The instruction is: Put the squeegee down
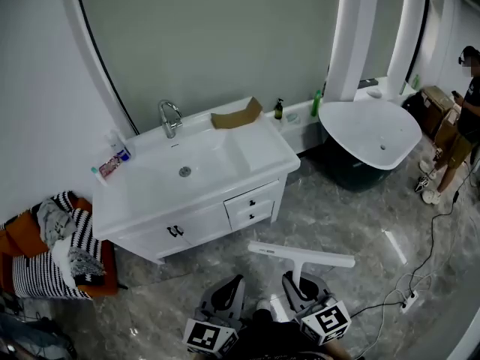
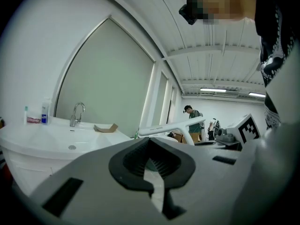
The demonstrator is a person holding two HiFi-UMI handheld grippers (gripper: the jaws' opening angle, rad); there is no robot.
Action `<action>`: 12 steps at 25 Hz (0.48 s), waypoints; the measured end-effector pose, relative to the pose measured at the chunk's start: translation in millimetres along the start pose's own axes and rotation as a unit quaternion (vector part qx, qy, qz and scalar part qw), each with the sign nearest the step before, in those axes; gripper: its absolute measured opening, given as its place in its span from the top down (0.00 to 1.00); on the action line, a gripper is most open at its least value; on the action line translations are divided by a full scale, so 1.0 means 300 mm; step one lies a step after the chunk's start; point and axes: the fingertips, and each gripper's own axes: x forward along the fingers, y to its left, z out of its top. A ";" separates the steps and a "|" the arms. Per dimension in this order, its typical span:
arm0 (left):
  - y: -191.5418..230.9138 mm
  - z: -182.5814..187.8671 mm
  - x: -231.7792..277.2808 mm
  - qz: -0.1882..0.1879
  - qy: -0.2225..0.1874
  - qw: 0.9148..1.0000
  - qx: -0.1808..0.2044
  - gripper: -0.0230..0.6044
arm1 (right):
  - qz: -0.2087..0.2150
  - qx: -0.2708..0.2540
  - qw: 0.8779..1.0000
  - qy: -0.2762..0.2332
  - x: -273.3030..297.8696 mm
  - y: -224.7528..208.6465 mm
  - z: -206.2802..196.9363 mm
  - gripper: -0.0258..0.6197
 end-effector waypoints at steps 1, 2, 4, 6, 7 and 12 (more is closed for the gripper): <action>-0.002 -0.010 0.010 0.000 0.006 1.000 0.007 0.96 | 0.001 0.000 1.000 -0.004 0.004 -0.018 -0.002 0.90; -0.005 -0.013 0.021 -0.001 0.010 1.000 0.013 0.96 | 0.003 0.001 1.000 -0.009 0.007 -0.035 -0.003 0.90; -0.011 -0.003 0.041 -0.003 0.013 1.000 0.021 0.96 | 0.004 0.013 1.000 -0.017 0.012 -0.063 -0.002 0.90; -0.008 0.012 0.060 -0.005 0.012 1.000 0.027 0.96 | 0.000 0.028 0.999 -0.017 0.015 -0.083 -0.001 0.90; 0.000 0.018 0.072 -0.003 0.009 1.000 0.028 0.96 | -0.003 0.034 0.999 -0.017 0.021 -0.095 -0.002 0.90; 0.053 0.026 0.144 0.008 0.007 1.000 0.018 0.96 | -0.022 0.040 0.999 -0.003 0.074 -0.154 -0.011 0.90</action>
